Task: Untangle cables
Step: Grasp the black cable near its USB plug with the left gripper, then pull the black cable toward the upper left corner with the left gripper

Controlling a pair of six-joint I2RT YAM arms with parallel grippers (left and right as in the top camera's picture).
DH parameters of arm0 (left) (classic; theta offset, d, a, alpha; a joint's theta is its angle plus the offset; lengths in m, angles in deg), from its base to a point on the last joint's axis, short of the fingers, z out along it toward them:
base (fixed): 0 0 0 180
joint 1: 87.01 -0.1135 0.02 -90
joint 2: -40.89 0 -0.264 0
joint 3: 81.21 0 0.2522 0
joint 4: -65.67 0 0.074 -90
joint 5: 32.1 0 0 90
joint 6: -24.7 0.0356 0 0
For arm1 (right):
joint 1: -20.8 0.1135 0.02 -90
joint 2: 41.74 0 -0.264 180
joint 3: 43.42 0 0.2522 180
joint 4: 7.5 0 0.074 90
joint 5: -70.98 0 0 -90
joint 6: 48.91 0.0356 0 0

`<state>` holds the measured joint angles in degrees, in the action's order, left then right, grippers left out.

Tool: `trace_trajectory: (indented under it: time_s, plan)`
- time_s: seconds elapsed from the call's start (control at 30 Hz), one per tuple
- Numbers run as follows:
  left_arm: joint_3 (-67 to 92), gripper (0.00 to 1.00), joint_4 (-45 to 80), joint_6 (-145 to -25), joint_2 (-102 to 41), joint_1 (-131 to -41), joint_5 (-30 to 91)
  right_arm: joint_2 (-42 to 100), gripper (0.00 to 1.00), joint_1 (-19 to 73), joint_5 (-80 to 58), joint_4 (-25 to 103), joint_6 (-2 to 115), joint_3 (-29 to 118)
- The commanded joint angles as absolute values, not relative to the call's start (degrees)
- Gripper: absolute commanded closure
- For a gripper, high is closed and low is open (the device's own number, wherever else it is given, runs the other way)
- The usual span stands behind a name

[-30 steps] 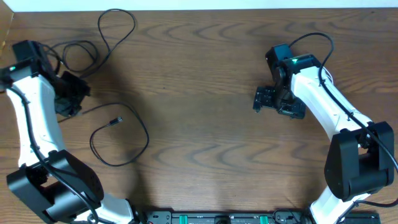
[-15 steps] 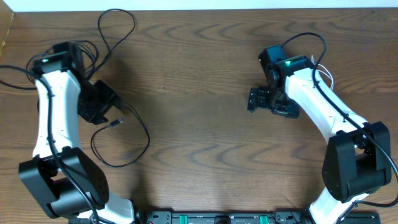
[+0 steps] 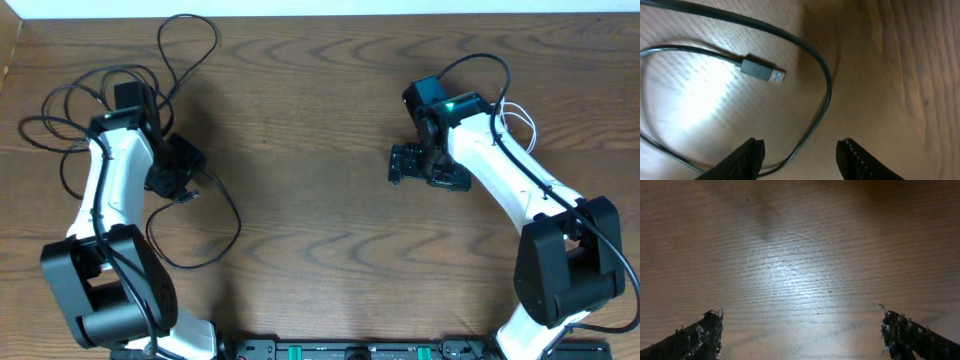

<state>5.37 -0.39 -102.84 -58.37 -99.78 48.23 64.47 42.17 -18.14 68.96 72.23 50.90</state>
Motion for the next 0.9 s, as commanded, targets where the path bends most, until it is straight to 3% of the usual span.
trace_trajectory:
  time_s: [0.0, 0.67, 0.87]
  plan:
    - [2.59, 0.48, 3.31, -107.67, -59.11, -97.77, 49.52, 63.49, 0.01, 42.61, -18.18, 68.22, 72.34, 50.57]
    - [-0.47, 0.50, 18.19, -106.49, -67.33, -93.46, 54.13, 63.49, 0.01, 42.65, -18.20, 68.59, 72.31, 50.55]
    - [0.60, 0.89, 19.05, -106.28, -66.72, -93.46, 54.09, 63.49, 0.01, 42.65, -18.23, 68.59, 72.31, 50.53]
